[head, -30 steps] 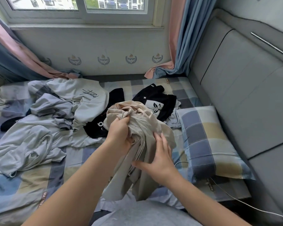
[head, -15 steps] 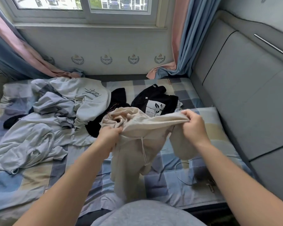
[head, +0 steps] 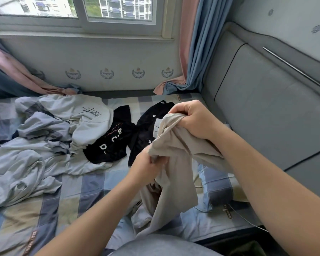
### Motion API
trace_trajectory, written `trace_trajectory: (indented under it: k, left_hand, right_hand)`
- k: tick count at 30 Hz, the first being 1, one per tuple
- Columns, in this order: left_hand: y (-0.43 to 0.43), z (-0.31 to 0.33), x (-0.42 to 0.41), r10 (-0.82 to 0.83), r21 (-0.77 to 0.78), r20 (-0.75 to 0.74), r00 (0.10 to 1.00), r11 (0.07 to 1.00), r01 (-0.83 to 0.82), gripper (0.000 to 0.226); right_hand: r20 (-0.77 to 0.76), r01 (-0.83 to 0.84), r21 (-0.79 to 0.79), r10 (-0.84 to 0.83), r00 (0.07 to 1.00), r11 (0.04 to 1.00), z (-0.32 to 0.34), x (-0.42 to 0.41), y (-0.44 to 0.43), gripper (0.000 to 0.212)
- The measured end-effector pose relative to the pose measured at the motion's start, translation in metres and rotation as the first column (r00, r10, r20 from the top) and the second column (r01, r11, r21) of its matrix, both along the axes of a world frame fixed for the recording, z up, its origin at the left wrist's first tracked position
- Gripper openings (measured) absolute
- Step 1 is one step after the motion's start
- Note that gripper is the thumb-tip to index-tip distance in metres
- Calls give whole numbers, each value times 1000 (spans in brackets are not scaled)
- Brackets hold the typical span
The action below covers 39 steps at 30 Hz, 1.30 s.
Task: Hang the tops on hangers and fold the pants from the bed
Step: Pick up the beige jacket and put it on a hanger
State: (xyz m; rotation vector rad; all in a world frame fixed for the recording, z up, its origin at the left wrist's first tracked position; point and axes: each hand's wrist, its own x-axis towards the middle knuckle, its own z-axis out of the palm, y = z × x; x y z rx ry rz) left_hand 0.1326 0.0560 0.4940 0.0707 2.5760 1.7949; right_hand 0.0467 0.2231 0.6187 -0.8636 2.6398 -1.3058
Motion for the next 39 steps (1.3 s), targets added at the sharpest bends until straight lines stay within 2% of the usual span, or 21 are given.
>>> trace_trajectory:
  k: [2, 5, 8, 11, 13, 15, 17, 19, 21, 24, 26, 28, 31, 33, 35, 37, 39]
  left_hand:
    - [-3, -1, -3, 40, 29, 20, 999, 999, -40, 37]
    - [-15, 2, -7, -16, 65, 68, 998, 998, 12, 16]
    - [-25, 7, -7, -21, 122, 149, 989, 993, 3, 35]
    - [-29, 11, -7, -65, 245, 290, 955, 969, -8, 28]
    - [-29, 13, -6, -17, 316, 384, 923, 942, -113, 35]
    - [-30, 14, -9, 91, 362, 486, 869, 884, -295, 35]
    - [-34, 15, -10, 181, 405, 579, 795, 782, -473, 27]
    - [-37, 19, -9, 233, 436, 627, 743, 686, -582, 18]
    - [-39, 27, -7, 241, 484, 634, 735, 618, -620, 21]
    - [-36, 39, -5, 158, 561, 643, 750, 570, -601, 33]
    - [-33, 47, -3, 90, 576, 654, 751, 584, -572, 37]
    - [-31, 52, -1, 28, 579, 649, 760, 631, -517, 36]
    - [-32, 55, 4, -73, 566, 617, 784, 733, -377, 36]
    - [-33, 55, 6, -118, 551, 585, 802, 784, -286, 38]
    - [-32, 54, 8, -145, 529, 566, 812, 819, -223, 37]
    - [-30, 52, 10, -162, 495, 564, 810, 851, -174, 42]
    - [-27, 53, 10, -119, 427, 575, 809, 887, -173, 43]
  right_hand:
    - [9, 15, 8, -15, 1000, 1000, 1, -3, 3, 29]
    - [9, 49, 69, -50, 999, 996, 1, -11, 12, 20]
    - [4, 101, 129, -103, 995, 986, -3, -17, 21, 17]
    - [-74, 210, 238, -197, 978, 948, -16, -15, 19, 24]
    - [-202, 286, 239, -241, 949, 928, -26, -7, 16, 27]
    - [-208, 257, 103, -232, 950, 961, -34, 5, 15, 24]
    - [-1, 188, -53, -188, 982, 981, -43, 18, 16, 10]
    - [278, 152, -110, -117, 953, 982, -57, 32, 15, 6]
    - [503, 101, 48, -112, 857, 994, -77, 45, 13, 23]
    - [717, -4, 375, -288, 635, 927, -108, 68, 6, 52]
    - [796, 19, 382, -339, 502, 924, -122, 79, -2, 67]
    - [866, 202, 230, -295, 403, 952, -126, 84, -15, 72]
    - [934, 471, -24, -148, 324, 882, -120, 82, -29, 74]
    - [958, 530, -175, 18, 288, 830, -111, 79, -29, 84]
    - [938, 484, -245, 79, 338, 840, -102, 77, -26, 72]
    - [887, 417, -271, 58, 457, 868, -100, 77, -27, 39]
    - [834, 412, -276, 3, 552, 869, -102, 77, -31, 23]
